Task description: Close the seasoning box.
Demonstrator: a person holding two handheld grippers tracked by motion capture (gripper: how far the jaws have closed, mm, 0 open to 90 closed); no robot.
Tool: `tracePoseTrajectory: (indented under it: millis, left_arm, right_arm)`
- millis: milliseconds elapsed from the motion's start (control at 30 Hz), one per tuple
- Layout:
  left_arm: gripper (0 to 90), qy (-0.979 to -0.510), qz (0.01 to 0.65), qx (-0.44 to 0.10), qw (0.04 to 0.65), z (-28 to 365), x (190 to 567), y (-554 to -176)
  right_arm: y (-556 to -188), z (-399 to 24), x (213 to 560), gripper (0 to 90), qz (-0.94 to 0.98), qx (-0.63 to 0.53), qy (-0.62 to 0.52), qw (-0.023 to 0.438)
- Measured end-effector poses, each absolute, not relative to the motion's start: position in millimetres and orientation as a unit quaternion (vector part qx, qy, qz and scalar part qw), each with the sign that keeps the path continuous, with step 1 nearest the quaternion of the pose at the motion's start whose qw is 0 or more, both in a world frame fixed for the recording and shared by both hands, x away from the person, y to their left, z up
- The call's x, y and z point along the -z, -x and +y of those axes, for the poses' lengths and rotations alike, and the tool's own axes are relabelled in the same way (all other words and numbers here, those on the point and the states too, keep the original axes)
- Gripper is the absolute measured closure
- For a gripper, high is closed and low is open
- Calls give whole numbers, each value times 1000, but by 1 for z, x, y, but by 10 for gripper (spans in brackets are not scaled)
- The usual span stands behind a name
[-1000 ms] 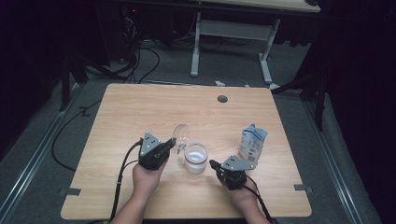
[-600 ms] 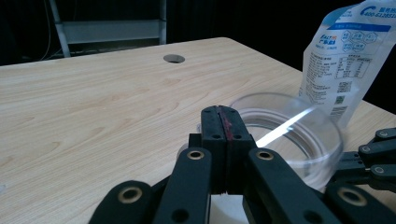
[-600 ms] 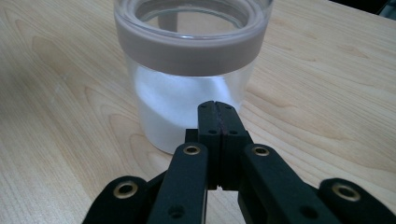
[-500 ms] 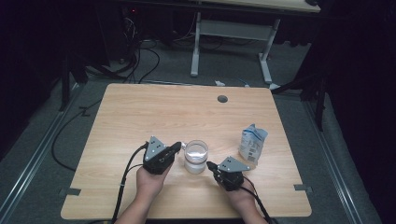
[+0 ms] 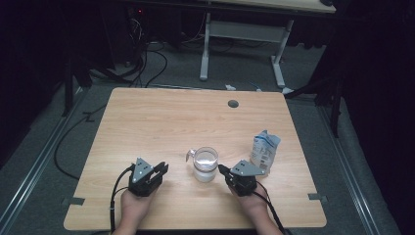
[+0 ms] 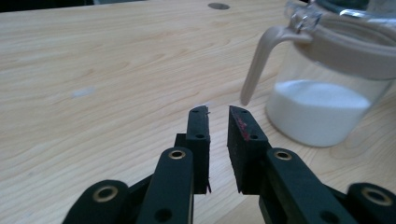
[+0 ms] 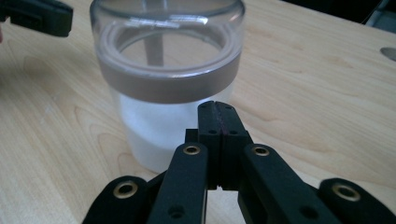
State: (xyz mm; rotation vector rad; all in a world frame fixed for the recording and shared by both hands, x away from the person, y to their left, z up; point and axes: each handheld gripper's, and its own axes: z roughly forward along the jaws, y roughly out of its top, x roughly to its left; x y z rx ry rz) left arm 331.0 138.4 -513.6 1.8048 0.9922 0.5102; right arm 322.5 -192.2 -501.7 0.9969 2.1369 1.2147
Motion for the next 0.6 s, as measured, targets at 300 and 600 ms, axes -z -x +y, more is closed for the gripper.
tracePoseTrajectory:
  millis: [300,600]
  left_arm:
    - [715,-736,420,-218,484,151,517,-330]
    - [703,-726,434,-219,486,161,519,-330]
  right_arm:
    - [-328,-194,498,900,778,-445,-365,250]
    - [-326,-192,498,900,778,-446,-365,250]
